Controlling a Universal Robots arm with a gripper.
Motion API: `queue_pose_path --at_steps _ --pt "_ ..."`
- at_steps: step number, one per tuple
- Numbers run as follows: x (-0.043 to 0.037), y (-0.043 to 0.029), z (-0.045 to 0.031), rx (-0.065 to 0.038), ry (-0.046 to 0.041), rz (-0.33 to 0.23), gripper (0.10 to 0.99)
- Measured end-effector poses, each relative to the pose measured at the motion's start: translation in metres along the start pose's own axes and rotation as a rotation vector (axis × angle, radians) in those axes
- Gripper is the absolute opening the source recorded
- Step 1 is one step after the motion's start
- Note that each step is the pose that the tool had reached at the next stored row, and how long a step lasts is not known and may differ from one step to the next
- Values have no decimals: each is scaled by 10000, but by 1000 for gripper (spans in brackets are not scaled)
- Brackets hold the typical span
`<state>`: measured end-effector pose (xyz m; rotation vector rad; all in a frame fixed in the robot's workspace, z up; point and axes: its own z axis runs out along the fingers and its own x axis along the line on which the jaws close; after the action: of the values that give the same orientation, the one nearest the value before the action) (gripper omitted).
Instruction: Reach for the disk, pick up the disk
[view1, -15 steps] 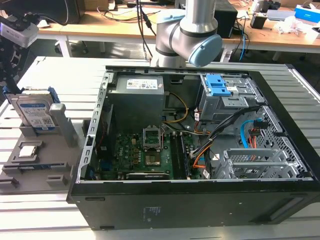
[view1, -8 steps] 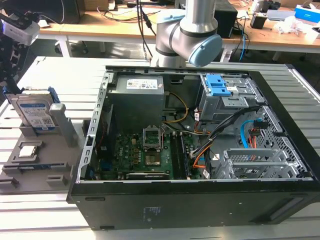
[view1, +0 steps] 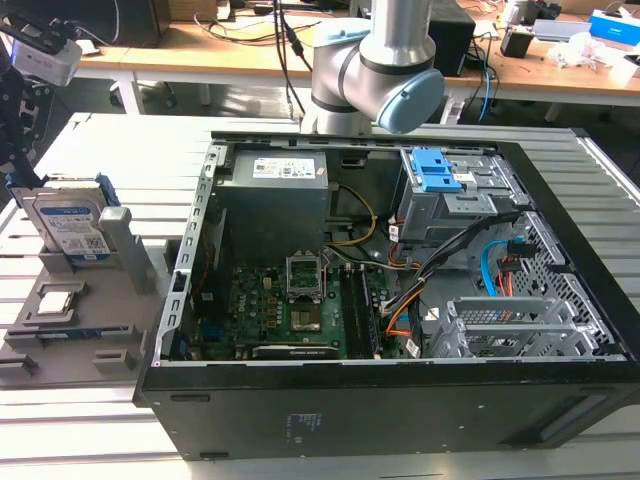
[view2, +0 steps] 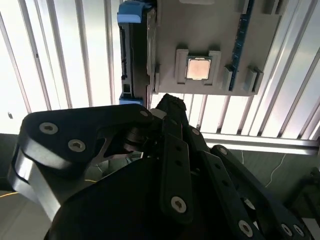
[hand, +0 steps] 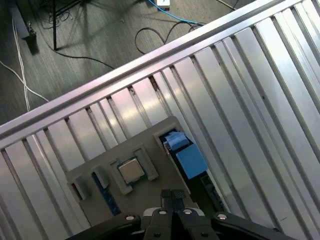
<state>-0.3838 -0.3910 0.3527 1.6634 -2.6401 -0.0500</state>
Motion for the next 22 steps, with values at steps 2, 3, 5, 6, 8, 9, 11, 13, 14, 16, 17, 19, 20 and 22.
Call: queue_pose_path --at_steps 2,3,5,6,8,9,11,13,14,16,17,19,20,22 --pt "0 0 0 0 6 -169 106" --pt "0 0 0 1 8 -224 106" --pt "0 0 0 1 18 -488 106" --pt "0 0 0 1 22 -609 106" --pt "0 0 0 1 31 -836 106" --pt "0 0 0 0 35 -929 106" --pt "0 0 0 1 41 -1067 106" --pt "0 0 0 0 49 -1274 106" --pt "0 0 0 1 51 -1332 106" --pt "0 0 0 1 56 -1466 106" --pt "0 0 0 0 61 -1591 106" --pt "0 0 0 1 65 -1735 106" --pt "0 0 0 1 69 -1832 106" --pt "0 0 0 1 75 -1962 106"
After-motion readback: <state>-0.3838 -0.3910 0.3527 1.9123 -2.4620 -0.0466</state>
